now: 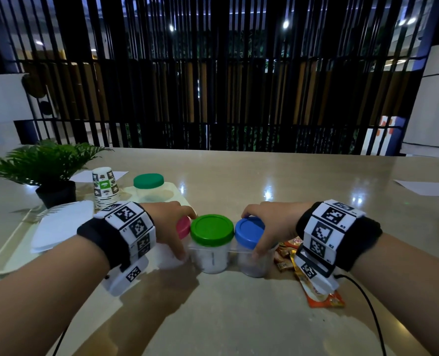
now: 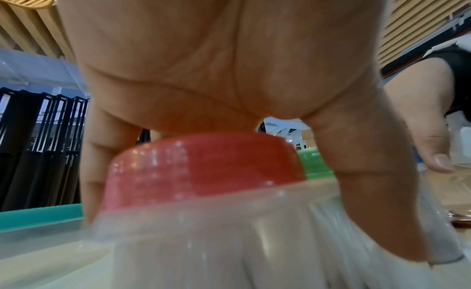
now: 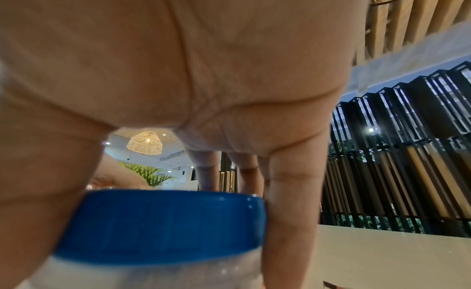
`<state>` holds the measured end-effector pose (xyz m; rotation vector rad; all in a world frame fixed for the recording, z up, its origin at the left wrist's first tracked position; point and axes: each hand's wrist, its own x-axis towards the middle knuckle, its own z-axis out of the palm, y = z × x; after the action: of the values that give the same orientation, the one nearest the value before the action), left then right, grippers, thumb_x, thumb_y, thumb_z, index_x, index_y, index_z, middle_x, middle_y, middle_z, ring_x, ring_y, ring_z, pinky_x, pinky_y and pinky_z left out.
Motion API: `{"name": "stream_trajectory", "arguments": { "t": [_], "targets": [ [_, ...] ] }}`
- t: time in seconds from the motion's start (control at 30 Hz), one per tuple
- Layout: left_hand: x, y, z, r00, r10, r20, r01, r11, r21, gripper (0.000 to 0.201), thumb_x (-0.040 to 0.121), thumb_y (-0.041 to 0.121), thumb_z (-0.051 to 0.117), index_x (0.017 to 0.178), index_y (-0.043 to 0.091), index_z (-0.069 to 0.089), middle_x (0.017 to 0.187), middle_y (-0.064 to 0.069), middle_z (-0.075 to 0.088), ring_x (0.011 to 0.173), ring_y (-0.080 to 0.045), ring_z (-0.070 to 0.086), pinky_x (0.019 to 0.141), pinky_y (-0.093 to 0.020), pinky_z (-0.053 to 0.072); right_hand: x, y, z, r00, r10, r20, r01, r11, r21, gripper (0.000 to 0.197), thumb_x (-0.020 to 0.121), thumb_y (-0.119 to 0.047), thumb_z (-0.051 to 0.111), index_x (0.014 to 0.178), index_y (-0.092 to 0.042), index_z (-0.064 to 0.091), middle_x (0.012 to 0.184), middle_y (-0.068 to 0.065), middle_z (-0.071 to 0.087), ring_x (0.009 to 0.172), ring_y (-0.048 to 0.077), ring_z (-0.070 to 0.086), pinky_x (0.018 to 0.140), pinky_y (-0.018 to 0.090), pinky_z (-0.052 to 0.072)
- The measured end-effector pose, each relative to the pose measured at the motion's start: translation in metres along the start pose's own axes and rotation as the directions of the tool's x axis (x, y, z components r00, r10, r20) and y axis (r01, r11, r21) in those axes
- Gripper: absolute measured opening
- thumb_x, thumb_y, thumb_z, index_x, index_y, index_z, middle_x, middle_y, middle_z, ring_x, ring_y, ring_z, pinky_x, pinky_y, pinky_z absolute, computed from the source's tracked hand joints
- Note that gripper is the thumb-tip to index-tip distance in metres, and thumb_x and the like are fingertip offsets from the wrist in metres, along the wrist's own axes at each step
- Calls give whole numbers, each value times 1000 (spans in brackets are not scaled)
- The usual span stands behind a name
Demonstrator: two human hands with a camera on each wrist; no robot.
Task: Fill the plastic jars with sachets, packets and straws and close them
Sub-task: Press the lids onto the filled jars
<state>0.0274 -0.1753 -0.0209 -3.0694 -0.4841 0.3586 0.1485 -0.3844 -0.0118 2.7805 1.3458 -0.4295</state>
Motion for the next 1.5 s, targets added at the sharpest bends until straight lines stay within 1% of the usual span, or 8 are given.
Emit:
{"name": "stream_trajectory", "arguments": {
  "t": [0.23, 0.37, 0.6, 0.7, 0.8, 1.17, 1.3, 1.5],
  "targets": [
    [0, -13, -3, 1000, 23, -19, -23, 1000, 2, 93, 64, 50, 84, 141, 34, 36, 131, 7, 49, 113, -17, 50, 95, -33, 46, 11, -1, -8, 1000, -12, -12, 13, 999, 49, 80, 64, -46, 83, 130, -36, 40, 121, -8, 46, 102, 16, 52, 87, 33, 50],
    [-4, -28, -12, 997, 27, -75, -27, 1000, 3, 91, 66, 52, 82, 141, 33, 36, 132, 6, 48, 104, -14, 47, 89, -29, 43, 22, -8, -25, 998, -26, -48, 28, 998, 52, 79, 63, -47, 83, 129, -39, 41, 123, -8, 46, 103, 18, 52, 87, 34, 49],
    [-4, -65, -26, 994, -35, -106, 37, 999, 9, 93, 62, 60, 80, 141, 35, 37, 131, 6, 49, 110, -18, 51, 96, -36, 47, 51, -32, -43, 995, -72, -62, 78, 991, 105, 81, 68, -39, 83, 136, -37, 39, 133, -7, 41, 112, 20, 49, 90, 33, 50],
    [-1, -80, -28, 992, -64, -109, 64, 998, 5, 94, 62, 60, 80, 141, 35, 36, 134, 6, 48, 117, -21, 51, 99, -39, 46, 67, -42, -47, 992, -96, -87, 103, 991, 85, 84, 68, -41, 82, 139, -37, 37, 137, -9, 41, 119, 20, 46, 98, 36, 44],
    [2, -96, -28, 986, -100, -132, 100, 995, -3, 97, 58, 62, 81, 141, 37, 36, 135, 5, 47, 119, -22, 51, 99, -40, 47, 85, -52, -50, 986, -120, -119, 129, 989, 69, 87, 69, -40, 82, 142, -35, 34, 142, -8, 39, 125, 19, 42, 103, 37, 39],
    [24, -142, -21, 957, -214, -198, 224, 974, 33, 93, 61, 68, 75, 139, 32, 39, 126, 4, 53, 112, -20, 56, 91, -34, 48, 152, -81, -43, 959, -123, -254, 174, 966, 190, 85, 74, -21, 80, 145, -22, 34, 144, 3, 37, 129, 23, 40, 104, 32, 34],
    [35, -153, -16, 953, -244, -180, 255, 966, 38, 88, 60, 68, 74, 134, 29, 44, 122, 2, 54, 109, -21, 56, 86, -33, 46, 174, -85, -34, 949, -119, -293, 189, 956, 224, 84, 75, -19, 79, 146, -19, 33, 145, 6, 36, 129, 23, 40, 101, 28, 33],
    [46, -170, -9, 951, -278, -135, 285, 958, 35, 87, 64, 68, 73, 135, 30, 43, 128, 2, 55, 111, -21, 55, 92, -32, 46, 198, -90, -30, 946, -148, -289, 222, 945, 241, 82, 76, -19, 78, 145, -17, 34, 144, 7, 39, 127, 23, 42, 102, 30, 35]
  ]
}}
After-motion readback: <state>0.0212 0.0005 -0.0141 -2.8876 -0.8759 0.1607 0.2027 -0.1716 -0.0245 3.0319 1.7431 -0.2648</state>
